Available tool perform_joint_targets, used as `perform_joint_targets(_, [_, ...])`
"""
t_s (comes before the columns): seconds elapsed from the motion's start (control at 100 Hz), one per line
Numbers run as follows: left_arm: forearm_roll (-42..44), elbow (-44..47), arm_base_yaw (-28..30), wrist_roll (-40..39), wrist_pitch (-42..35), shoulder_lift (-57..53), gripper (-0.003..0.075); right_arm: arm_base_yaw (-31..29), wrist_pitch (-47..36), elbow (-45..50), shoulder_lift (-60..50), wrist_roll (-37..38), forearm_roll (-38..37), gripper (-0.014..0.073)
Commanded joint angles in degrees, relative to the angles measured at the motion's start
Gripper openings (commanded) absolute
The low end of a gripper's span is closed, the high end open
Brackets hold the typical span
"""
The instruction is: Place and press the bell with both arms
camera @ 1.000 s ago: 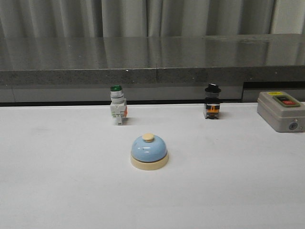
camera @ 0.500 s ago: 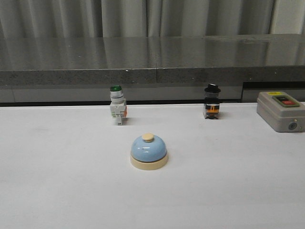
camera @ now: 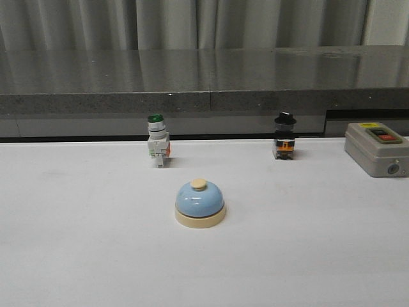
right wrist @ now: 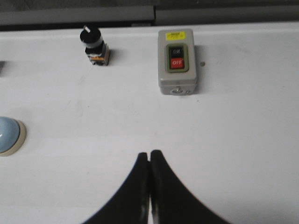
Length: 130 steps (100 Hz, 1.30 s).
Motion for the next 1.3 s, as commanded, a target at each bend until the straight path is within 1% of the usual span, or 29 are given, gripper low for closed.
perform_joint_targets(0.0, [-0.1, 2.4, 0.1, -0.6, -4.4, -1.7, -0.002, 1.5, -3.0, -2.8, 3.1, -2.4, 1.6, -0.006])
perform_joint_targets(0.18, [-0.1, 2.4, 0.1, -0.6, -4.4, -1.7, -0.002, 8.6, -3.1, -7.4, 13.4, -3.4, 2.1, -0.006])
perform_joint_targets(0.39, [-0.1, 2.4, 0.1, -0.6, -4.4, -1.7, -0.002, 16.6, -3.1, -15.7, 27.6, -3.4, 2.1, -0.006])
perform_joint_targets(0.48, [-0.1, 2.4, 0.1, -0.6, -4.4, -1.7, -0.0019, 19.5, -3.1, -19.8, 33.7, -3.4, 2.1, -0.006])
perform_joint_targets(0.65, [-0.1, 2.4, 0.1, -0.6, -4.4, -1.7, -0.0019, 23.8, -2.8, -25.9, 41.8, -3.4, 2.2, -0.006])
perform_joint_targets(0.87, [-0.1, 2.4, 0.1, -0.6, -4.4, -1.7, -0.0019, 27.9, -1.0, -33.3, 50.1, -3.4, 2.7, -0.006])
perform_joint_targets(1.03, [-0.1, 2.4, 0.1, -0.6, -4.4, -1.7, -0.0019, 30.0, 0.6, -37.2, 54.0, -3.4, 2.8, -0.006])
perform_joint_targets(1.29, [-0.1, 2.4, 0.1, -0.6, -4.4, -1.7, -0.002, 31.3, 1.2, -38.5, 57.1, -3.4, 3.2, -0.006])
